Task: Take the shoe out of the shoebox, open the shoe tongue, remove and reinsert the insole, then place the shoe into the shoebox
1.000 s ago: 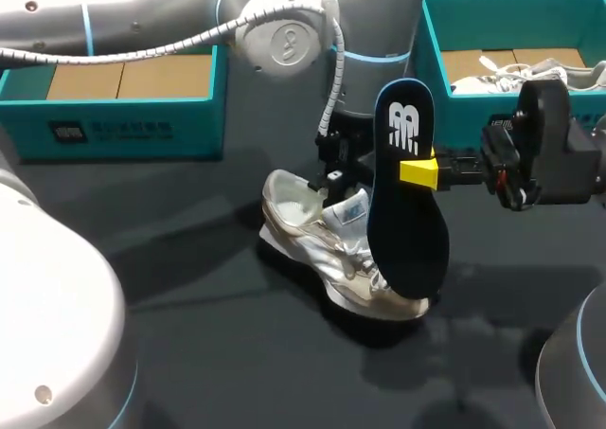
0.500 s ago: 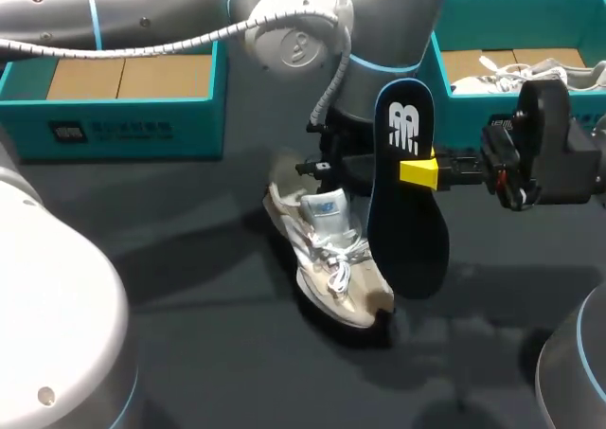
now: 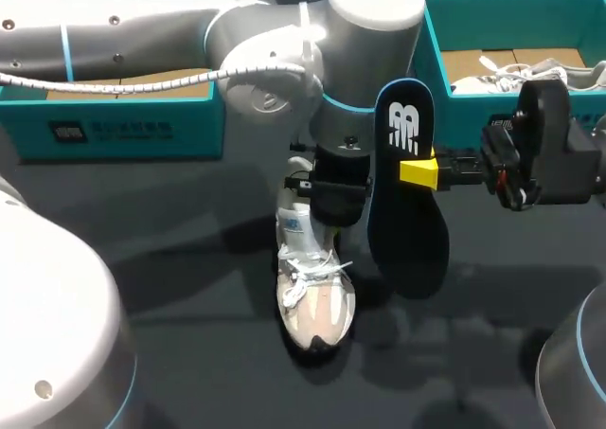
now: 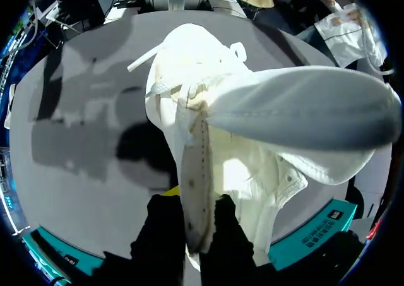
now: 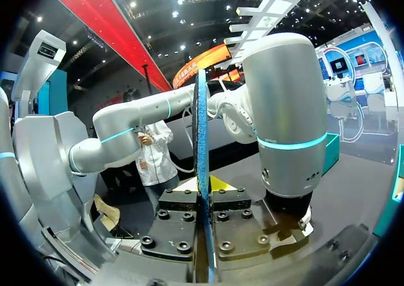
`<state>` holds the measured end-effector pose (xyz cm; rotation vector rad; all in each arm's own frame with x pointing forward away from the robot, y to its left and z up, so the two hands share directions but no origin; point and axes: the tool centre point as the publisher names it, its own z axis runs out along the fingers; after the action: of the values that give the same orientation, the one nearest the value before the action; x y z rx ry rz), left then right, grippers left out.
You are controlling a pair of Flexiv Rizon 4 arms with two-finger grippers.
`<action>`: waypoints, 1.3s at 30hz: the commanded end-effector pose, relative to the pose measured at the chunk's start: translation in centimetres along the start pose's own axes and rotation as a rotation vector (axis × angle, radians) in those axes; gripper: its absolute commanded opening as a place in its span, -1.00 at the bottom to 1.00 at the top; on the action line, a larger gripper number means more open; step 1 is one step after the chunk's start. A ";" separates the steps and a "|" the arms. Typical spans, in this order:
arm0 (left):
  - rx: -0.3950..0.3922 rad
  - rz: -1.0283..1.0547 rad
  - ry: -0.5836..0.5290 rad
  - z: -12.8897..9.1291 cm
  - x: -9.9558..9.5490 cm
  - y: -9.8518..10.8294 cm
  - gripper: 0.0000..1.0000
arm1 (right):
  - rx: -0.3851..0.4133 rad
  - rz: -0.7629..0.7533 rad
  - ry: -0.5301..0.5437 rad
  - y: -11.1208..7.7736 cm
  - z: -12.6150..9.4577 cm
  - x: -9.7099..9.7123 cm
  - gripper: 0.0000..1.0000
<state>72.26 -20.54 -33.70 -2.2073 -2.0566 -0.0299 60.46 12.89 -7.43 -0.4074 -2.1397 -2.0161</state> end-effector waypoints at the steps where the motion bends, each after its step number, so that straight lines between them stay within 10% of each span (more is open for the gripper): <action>1: -0.003 0.013 -0.043 0.8 0.5 -0.3 -1.00 | 0.000 0.001 -0.004 -0.1 0.1 0.1 -1.00; 24: -0.004 0.044 -0.026 4.2 -2.8 0.8 -1.00 | 0.000 0.001 -0.004 -0.1 0.1 0.1 -1.00; 31: -0.011 0.026 -0.068 3.0 -2.7 1.4 0.95 | 0.000 0.001 -0.004 -0.1 0.1 0.1 -1.00; 39: -0.113 0.037 -0.265 -2.8 -0.5 1.3 1.00 | 0.000 0.001 -0.004 -0.1 0.1 0.1 -1.00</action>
<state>74.46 -25.02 -34.01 -2.3687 -2.1190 0.0823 60.47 12.89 -7.43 -0.4074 -2.1397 -2.0161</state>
